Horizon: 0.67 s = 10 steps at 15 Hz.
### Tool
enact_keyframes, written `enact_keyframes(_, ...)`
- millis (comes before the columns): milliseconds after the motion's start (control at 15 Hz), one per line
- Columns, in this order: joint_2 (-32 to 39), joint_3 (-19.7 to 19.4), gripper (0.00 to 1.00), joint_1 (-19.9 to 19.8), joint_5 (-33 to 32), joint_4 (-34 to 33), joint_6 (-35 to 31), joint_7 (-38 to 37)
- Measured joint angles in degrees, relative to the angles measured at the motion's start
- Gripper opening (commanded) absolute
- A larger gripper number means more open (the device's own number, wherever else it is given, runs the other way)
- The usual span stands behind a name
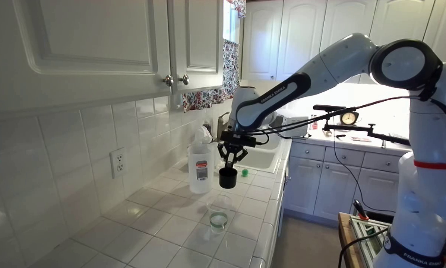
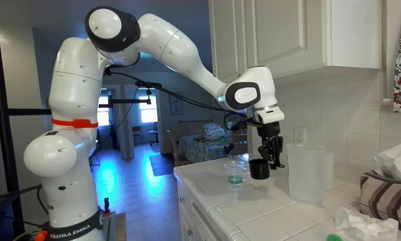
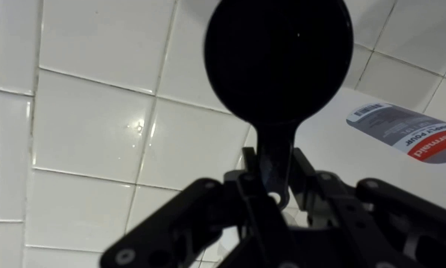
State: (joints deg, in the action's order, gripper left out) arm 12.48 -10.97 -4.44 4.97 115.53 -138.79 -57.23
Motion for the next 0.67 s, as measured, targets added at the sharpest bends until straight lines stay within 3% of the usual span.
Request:
enact_keyframes(333,-0.2,0.2,0.06,1.4,-4.7,-1.6,2.0,0.0)
enact_keyframes(667,-0.6,1.9,0.06,2.4,-5.5,-2.0,3.0,0.0)
